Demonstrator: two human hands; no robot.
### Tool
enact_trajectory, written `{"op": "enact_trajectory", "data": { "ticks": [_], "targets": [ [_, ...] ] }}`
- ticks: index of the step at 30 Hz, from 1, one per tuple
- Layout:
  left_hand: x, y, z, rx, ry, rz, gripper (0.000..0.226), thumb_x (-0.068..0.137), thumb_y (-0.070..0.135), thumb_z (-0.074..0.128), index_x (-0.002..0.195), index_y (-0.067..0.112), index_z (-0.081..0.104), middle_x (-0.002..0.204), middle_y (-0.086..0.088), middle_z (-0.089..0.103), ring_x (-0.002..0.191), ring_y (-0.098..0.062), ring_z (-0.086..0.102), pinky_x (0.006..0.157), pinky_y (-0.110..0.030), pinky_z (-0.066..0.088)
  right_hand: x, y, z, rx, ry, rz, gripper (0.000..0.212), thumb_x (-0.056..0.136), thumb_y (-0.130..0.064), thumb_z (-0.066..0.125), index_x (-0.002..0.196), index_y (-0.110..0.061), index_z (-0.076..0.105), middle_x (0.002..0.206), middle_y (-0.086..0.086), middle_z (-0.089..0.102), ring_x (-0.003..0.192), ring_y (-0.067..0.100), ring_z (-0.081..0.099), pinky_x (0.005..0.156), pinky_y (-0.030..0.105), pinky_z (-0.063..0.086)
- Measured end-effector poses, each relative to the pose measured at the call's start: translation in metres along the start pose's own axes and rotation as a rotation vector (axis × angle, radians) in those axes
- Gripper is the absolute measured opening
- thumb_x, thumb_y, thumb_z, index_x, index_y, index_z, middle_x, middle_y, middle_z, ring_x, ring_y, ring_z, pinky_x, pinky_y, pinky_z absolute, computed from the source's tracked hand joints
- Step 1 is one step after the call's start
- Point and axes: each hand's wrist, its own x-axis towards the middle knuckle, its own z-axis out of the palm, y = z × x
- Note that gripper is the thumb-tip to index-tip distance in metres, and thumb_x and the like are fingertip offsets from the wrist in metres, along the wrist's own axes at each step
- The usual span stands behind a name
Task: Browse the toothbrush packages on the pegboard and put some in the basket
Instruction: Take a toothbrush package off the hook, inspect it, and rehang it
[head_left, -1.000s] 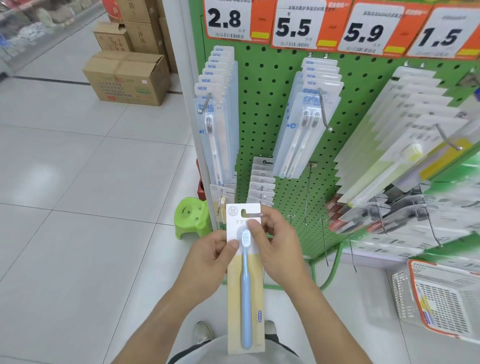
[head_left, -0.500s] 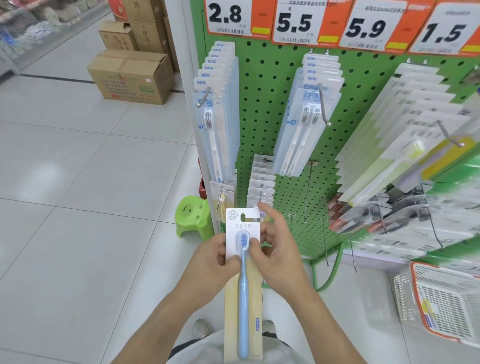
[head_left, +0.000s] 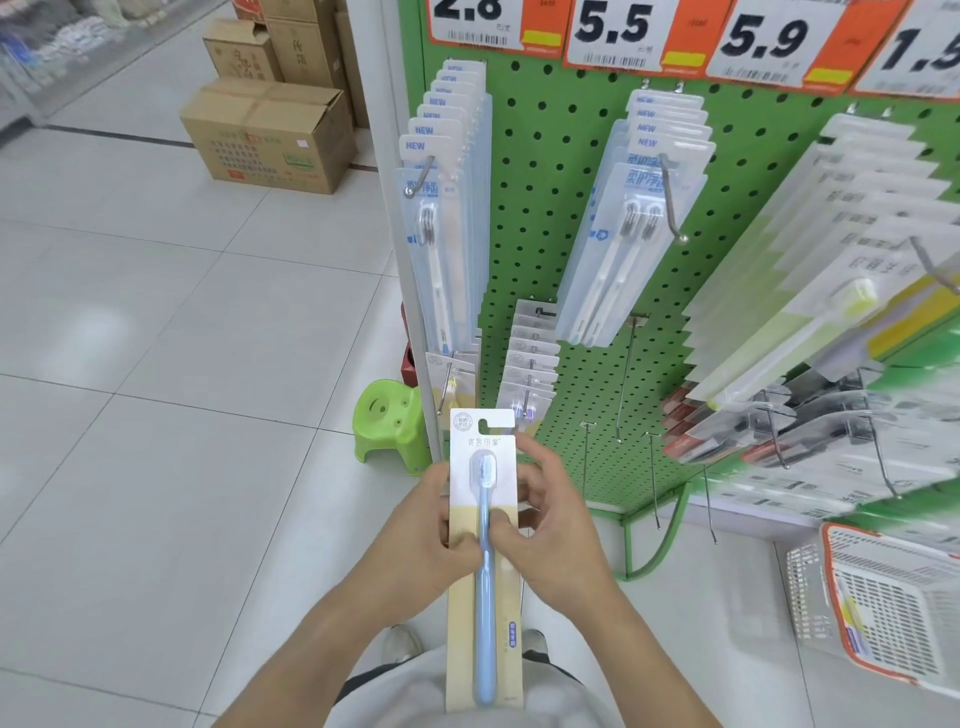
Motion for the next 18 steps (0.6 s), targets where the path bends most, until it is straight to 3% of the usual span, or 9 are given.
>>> {"op": "enact_trajectory", "data": {
  "ticks": [3,7,11,14,18],
  "targets": [
    [-0.006,-0.003,0.0,0.037,-0.054,-0.013,0.06,0.087,0.001,0.06,0.132,0.038,0.045,0.103,-0.005,0.075,0.079,-0.021,0.07,0.079,-0.037,0.058,0.0,-0.001,-0.005,-0.009,-0.023,0.0,0.079,0.082,0.002,0.068,0.14,-0.042,0.039,0.115,-0.014,0.072,0.103,0.013,0.067,0.077,0.021,0.05],
    [-0.009,0.0,0.003,-0.016,0.0,-0.014,0.056,0.088,-0.005,0.061,0.129,0.031,0.05,0.096,-0.004,0.077,0.065,-0.016,0.061,0.071,-0.036,0.054,-0.004,0.003,-0.011,-0.057,-0.069,0.0,0.083,0.082,-0.002,0.073,0.143,-0.048,0.038,0.109,-0.009,0.074,0.095,0.018,0.069,0.08,0.031,0.056],
    [-0.007,0.008,0.001,-0.115,0.134,0.011,0.049,0.087,-0.012,0.058,0.119,0.024,0.054,0.088,-0.009,0.078,0.058,-0.01,0.059,0.062,-0.018,0.048,-0.01,0.006,-0.016,-0.093,-0.158,0.068,0.06,0.083,-0.001,0.071,0.126,-0.041,0.057,0.102,-0.01,0.074,0.083,0.014,0.069,0.066,0.025,0.054],
    [0.0,0.01,-0.005,-0.16,0.237,0.033,0.043,0.089,-0.009,0.06,0.116,0.024,0.056,0.086,-0.006,0.078,0.068,-0.019,0.062,0.066,-0.024,0.049,-0.017,0.013,-0.016,-0.1,-0.272,0.161,0.04,0.085,-0.006,0.068,0.114,-0.032,0.068,0.087,-0.008,0.072,0.058,0.01,0.054,0.058,0.021,0.044],
    [0.006,0.007,-0.012,-0.173,0.205,0.014,0.04,0.093,-0.008,0.058,0.121,0.022,0.056,0.089,-0.006,0.079,0.073,-0.02,0.062,0.071,-0.028,0.046,-0.02,0.02,-0.011,-0.007,-0.238,0.223,0.034,0.078,-0.019,0.069,0.108,-0.035,0.071,0.066,-0.002,0.061,0.057,0.017,0.043,0.058,0.027,0.038]
  ]
}}
